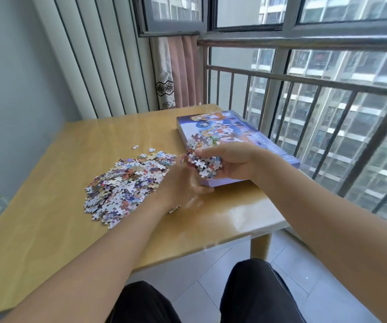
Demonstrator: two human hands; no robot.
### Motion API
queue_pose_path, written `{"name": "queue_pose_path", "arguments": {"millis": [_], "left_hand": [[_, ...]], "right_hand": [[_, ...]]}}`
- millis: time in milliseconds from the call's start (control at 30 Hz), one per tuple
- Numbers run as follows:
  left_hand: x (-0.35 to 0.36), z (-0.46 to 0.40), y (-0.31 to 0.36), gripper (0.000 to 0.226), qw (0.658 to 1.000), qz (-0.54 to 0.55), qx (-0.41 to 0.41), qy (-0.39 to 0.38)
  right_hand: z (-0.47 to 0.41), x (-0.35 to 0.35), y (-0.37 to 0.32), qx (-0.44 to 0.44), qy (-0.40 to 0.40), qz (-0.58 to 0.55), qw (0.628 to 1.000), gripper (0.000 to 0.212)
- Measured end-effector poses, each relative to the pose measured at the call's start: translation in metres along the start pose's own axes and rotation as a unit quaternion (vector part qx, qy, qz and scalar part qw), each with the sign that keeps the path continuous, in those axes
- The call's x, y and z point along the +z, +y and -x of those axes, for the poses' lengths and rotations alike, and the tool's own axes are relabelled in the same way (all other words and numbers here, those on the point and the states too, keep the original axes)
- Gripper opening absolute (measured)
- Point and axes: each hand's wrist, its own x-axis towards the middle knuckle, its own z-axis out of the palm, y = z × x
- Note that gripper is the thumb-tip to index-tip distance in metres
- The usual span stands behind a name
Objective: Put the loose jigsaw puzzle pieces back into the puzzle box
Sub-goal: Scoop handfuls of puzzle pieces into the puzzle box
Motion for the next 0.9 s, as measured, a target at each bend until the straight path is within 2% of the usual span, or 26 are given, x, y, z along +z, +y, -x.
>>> {"name": "queue_pose_path", "arguments": {"millis": [67, 100, 133, 200, 267, 300, 367, 467, 533, 600, 900], "left_hand": [[0.007, -0.007, 0.015, 0.034, 1.0, -0.014, -0.014, -0.006], [0.011, -0.01, 0.019, 0.018, 0.999, -0.023, -0.023, 0.018], [0.009, -0.014, 0.027, 0.014, 0.997, -0.013, -0.036, 0.063], [0.003, -0.024, 0.027, 0.044, 0.988, 0.053, -0.053, 0.138], [-0.005, -0.033, 0.028, 0.049, 0.982, 0.114, -0.069, 0.133], [-0.01, -0.036, 0.03, 0.043, 0.978, 0.136, -0.085, 0.134], [-0.019, -0.045, 0.03, 0.01, 0.963, 0.193, -0.115, 0.152], [-0.031, -0.056, 0.028, 0.027, 0.953, 0.225, -0.129, 0.159], [-0.036, -0.058, 0.027, 0.021, 0.95, 0.234, -0.121, 0.165], [-0.037, -0.059, 0.023, 0.024, 0.948, 0.239, -0.122, 0.17], [-0.043, -0.057, 0.022, 0.025, 0.95, 0.231, -0.095, 0.186]], "right_hand": [[0.009, -0.008, -0.001, -0.019, 0.011, -0.006, 1.0, 0.026], [0.014, -0.012, 0.0, -0.028, 0.014, -0.01, 0.999, 0.028], [0.019, -0.017, -0.001, -0.035, 0.015, -0.011, 0.999, 0.028], [0.026, -0.019, 0.0, -0.03, 0.004, -0.01, 0.999, 0.026], [0.033, -0.023, 0.002, -0.024, -0.011, 0.012, 1.0, 0.033], [0.035, -0.025, 0.004, -0.02, -0.018, 0.027, 0.999, 0.037], [0.038, -0.029, 0.009, -0.009, -0.018, 0.045, 0.999, 0.038], [0.037, -0.038, 0.02, 0.022, 0.019, 0.026, 0.999, 0.043], [0.034, -0.046, 0.023, 0.039, 0.053, -0.01, 0.998, 0.046], [0.032, -0.051, 0.021, 0.048, 0.074, -0.026, 0.996, 0.046], [0.013, -0.057, 0.003, 0.064, 0.125, -0.05, 0.989, 0.041]]}}
